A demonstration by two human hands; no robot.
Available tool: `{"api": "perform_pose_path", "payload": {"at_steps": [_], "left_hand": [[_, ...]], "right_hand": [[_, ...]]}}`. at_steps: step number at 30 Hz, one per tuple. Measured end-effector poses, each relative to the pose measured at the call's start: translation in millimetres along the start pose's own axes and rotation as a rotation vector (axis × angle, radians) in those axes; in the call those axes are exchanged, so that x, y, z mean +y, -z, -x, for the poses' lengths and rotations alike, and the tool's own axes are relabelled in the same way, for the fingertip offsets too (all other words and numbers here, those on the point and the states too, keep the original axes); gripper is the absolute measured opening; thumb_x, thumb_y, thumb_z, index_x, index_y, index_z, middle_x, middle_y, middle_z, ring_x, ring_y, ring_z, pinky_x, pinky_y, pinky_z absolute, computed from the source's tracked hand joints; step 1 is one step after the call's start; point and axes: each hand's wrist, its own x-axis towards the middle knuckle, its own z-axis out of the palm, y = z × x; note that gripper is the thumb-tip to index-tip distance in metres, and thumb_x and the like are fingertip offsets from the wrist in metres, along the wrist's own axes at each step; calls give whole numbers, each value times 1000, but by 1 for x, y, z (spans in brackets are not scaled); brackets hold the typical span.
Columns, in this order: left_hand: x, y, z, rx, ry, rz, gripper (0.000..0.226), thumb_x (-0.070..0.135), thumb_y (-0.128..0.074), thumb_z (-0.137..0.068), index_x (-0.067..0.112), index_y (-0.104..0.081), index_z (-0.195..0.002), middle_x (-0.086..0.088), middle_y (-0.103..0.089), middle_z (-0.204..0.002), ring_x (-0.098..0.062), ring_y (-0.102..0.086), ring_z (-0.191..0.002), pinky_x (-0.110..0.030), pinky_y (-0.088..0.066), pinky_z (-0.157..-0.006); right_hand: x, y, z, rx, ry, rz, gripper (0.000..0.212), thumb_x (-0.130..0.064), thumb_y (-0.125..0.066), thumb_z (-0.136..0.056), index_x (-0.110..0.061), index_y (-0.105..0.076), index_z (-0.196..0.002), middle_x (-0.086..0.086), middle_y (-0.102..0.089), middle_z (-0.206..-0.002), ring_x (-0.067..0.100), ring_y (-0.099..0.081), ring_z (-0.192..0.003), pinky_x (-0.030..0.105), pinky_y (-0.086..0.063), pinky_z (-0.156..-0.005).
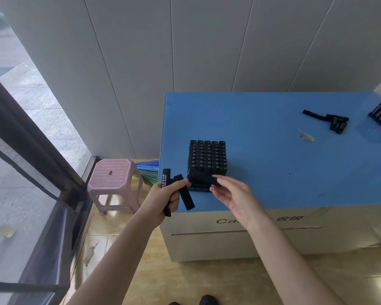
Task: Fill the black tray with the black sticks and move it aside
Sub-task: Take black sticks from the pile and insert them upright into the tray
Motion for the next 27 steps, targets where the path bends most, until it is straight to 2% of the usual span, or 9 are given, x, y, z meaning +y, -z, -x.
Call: {"api": "perform_pose_path", "payload": {"at_steps": [6, 7, 9, 10, 12, 16, 21, 24, 27], "left_hand": [[-1, -5, 3, -58, -116, -27, 36, 14, -62, -86, -17, -56, -105, 4, -37, -41, -9, -33, -33, -18, -32, -37], [-1, -5, 3, -57, -128, -39, 34, 15, -63, -86, -16, -57, -99, 3, -37, -41, -10, -33, -34, -18, -32, -37], [-2, -5, 5, -46, -148, -60, 26, 18, -65, -83, -5, -58, -72, 2, -38, -41, -11, -33, -34, -19, -32, -38], [-3, -5, 5, -39, -155, -63, 29, 17, -65, -83, 3, -55, -60, 1, -38, -42, -11, -33, -34, -20, -31, -38], [-4, -6, 6, -33, -173, -77, 38, 14, -62, -86, 14, -50, -50, 0, -37, -42, -12, -32, -35, -20, -31, -38], [-3, -8, 10, -38, -238, -180, 37, 15, -62, -87, 15, -52, -52, -2, -37, -45, -14, -32, -39, -24, -31, -43], [0, -11, 10, 16, -292, -311, 33, 16, -64, -87, 10, -50, -57, 1, -38, -42, -11, -31, -37, -22, -29, -41], [-2, -10, 8, 44, -313, -372, 29, 17, -65, -86, 5, -54, -63, -1, -41, -44, -11, -33, -37, -23, -29, -41], [-4, -14, 8, 36, -350, -441, 26, 16, -64, -87, 9, -58, -63, 6, -44, -42, -9, -33, -39, -22, -29, -43]], "right_hand": [[13, -5, 11, -108, -254, -209, 21, -9, -51, -93, -4, -61, -111, 8, -59, -73, 14, -57, -65, 19, -52, -55], [14, -6, 11, -133, -278, -212, 22, -11, -50, -93, -4, -60, -112, 7, -58, -71, 13, -55, -63, 19, -50, -54], [14, -7, 11, -176, -310, -192, 23, -13, -49, -94, -3, -60, -112, 6, -56, -69, 12, -51, -61, 19, -47, -53], [15, -9, 11, -193, -318, -175, 24, -14, -49, -94, -2, -60, -111, 6, -55, -69, 12, -50, -61, 19, -47, -53], [17, -12, 12, -218, -318, -132, 24, -14, -47, -95, 0, -60, -109, 6, -54, -69, 12, -50, -61, 19, -46, -53], [20, -16, 13, -224, -240, 49, 25, -14, -41, -98, -1, -56, -114, 7, -55, -72, 14, -51, -63, 22, -46, -54], [22, -24, 16, -210, -124, 418, 22, -23, -36, -100, -10, -53, -105, 5, -59, -77, 14, -54, -67, 23, -46, -62], [24, -26, 11, -95, 87, 714, 31, -28, -30, -101, -10, -55, -99, 1, -59, -84, 10, -56, -75, 27, -46, -74], [20, -27, 7, 5, 290, 671, 35, -31, -33, -100, -9, -60, -93, -6, -56, -73, 2, -49, -65, 15, -40, -67]]}}
